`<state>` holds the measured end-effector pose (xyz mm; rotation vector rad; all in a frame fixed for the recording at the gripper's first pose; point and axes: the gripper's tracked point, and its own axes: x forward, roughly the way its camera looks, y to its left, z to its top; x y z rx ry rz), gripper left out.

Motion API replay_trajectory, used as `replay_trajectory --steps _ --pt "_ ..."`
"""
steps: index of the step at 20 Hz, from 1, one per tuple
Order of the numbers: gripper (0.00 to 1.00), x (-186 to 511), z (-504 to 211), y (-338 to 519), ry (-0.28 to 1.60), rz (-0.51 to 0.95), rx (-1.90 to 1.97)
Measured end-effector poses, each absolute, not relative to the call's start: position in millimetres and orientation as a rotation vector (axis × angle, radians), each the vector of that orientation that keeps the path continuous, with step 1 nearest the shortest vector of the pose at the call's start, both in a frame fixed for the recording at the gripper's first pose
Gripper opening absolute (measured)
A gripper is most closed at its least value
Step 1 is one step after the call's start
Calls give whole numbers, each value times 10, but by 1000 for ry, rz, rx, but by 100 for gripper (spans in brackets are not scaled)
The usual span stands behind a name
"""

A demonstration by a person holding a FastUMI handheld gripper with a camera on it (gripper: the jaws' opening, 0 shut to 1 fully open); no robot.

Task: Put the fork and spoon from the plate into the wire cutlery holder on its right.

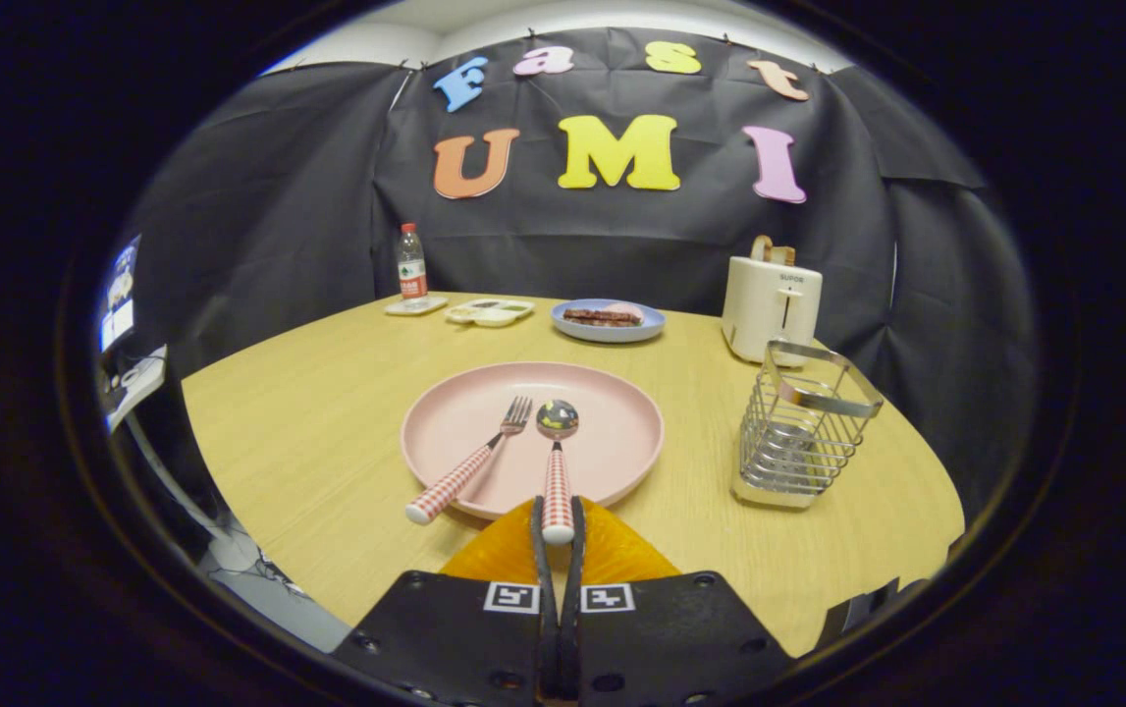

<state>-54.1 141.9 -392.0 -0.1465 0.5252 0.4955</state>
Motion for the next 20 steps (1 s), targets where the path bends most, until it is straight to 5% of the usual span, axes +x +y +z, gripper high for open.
replay_trajectory --steps 13,20 --pt "1 -278 -2644 1015 448 459 -139" --pt "1 -127 -2208 127 561 317 -157"
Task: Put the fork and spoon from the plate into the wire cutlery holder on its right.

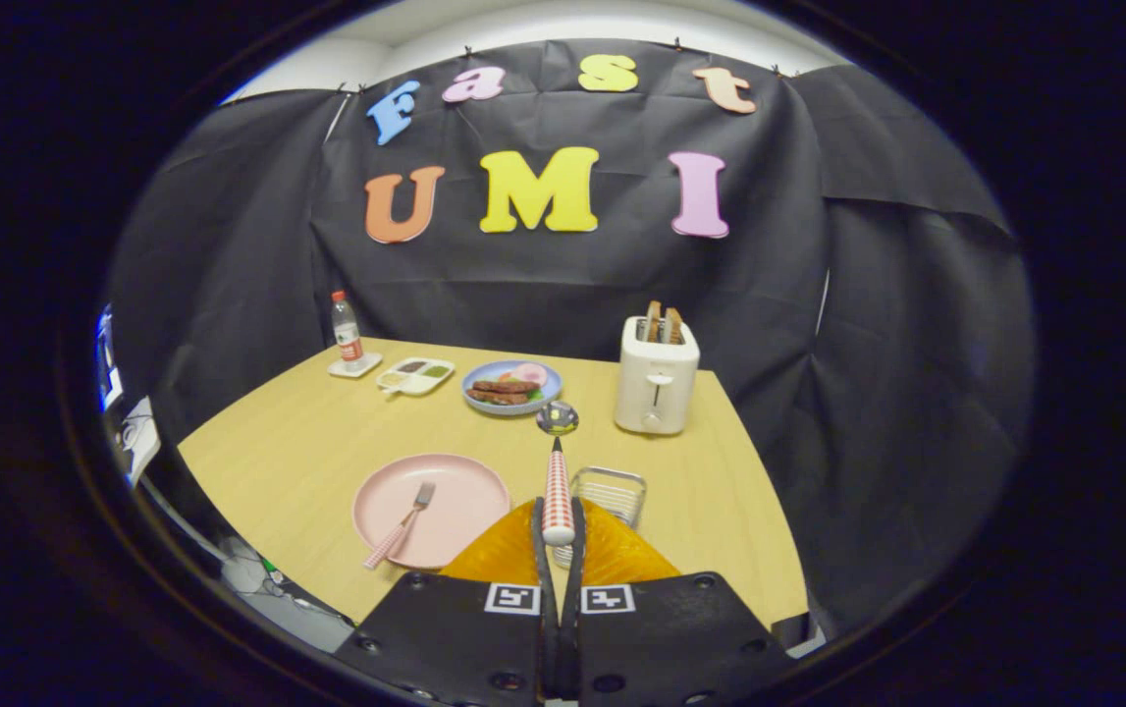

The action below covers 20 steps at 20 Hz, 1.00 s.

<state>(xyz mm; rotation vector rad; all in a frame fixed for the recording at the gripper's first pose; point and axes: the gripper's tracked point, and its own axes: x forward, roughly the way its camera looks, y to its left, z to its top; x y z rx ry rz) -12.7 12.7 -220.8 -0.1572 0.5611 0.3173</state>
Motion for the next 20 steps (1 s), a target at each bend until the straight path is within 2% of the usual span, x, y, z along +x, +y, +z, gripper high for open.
replay_trajectory --steps 5,12,20 --pt "0 -250 -2292 -177 735 275 -175" --pt "1 -297 -2453 -86 1000 276 -157" --pt "1 -40 -2712 -26 1184 203 -151"
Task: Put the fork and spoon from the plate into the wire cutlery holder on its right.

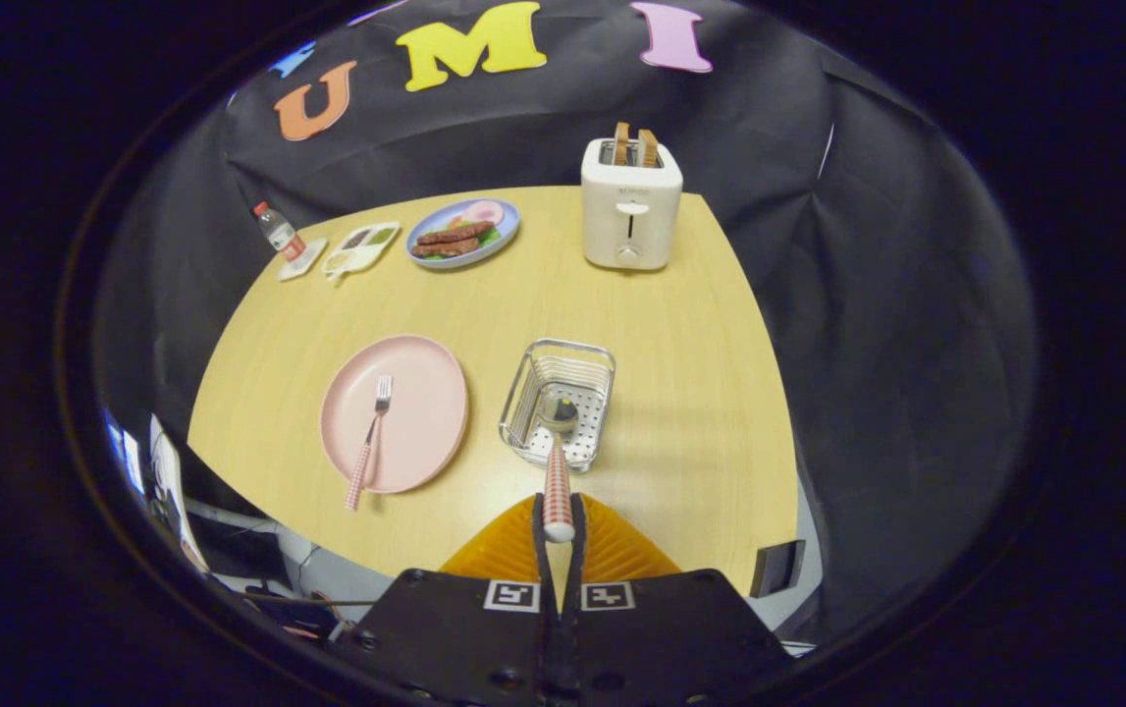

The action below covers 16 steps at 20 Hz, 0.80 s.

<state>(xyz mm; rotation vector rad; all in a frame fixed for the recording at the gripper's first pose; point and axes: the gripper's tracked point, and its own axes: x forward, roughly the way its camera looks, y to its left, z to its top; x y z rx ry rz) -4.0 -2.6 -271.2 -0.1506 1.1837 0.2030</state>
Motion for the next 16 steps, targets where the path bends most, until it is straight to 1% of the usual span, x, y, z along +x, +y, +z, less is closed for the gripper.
replay_trajectory --steps 6,7,9,10,12,15,16 --pt "1 84 -2833 -7 1232 151 -157" --pt "3 121 -2846 -11 1225 147 -161" --pt "3 172 -2862 -27 1213 137 -167" --pt "7 194 -2865 -33 1214 136 -163" --pt "7 206 -2865 -53 1209 139 -168" --pt "23 214 -2876 -101 1205 120 -149" --pt "33 212 -2856 -66 1192 134 -136"
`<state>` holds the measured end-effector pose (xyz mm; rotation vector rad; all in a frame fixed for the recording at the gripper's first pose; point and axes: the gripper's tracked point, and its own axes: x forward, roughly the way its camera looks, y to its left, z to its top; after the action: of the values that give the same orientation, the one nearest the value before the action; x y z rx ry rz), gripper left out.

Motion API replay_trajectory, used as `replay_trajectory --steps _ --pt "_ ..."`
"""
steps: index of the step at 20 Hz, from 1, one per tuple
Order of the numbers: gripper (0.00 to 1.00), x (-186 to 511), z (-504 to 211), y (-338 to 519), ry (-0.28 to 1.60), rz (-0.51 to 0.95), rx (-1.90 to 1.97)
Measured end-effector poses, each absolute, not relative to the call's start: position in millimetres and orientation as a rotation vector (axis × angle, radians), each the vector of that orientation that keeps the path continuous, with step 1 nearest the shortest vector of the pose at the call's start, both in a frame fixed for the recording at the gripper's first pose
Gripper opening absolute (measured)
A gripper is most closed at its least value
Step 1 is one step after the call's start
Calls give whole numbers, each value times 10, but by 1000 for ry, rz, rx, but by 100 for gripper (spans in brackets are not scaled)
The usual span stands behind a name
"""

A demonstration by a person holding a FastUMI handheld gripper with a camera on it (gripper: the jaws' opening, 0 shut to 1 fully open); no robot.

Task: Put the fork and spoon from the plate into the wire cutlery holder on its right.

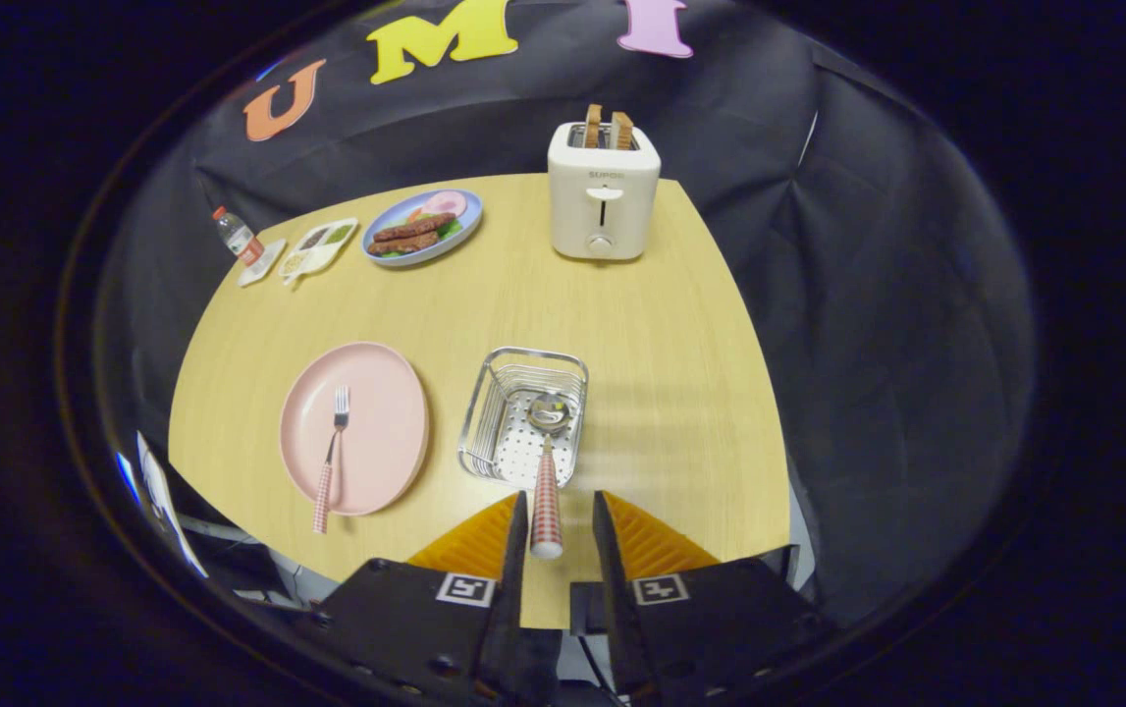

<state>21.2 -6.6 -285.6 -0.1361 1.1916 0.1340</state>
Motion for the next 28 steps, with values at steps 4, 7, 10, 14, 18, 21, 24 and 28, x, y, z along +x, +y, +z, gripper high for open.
replay_trajectory --steps 4,7,10,14,18,21,24,28 --pt "86 229 -2581 11 1065 174 -129" --pt "91 218 -2205 139 909 198 -122" --pt "93 99 -1953 434 744 286 -73" --pt "96 -238 -1949 767 608 336 -40" --pt "96 -613 -2270 1175 528 379 -50" --pt "97 -853 -2605 1457 512 381 -31" --pt "96 -983 -3006 1717 490 364 -25" --pt "96 -1021 -3439 1978 448 356 -92"
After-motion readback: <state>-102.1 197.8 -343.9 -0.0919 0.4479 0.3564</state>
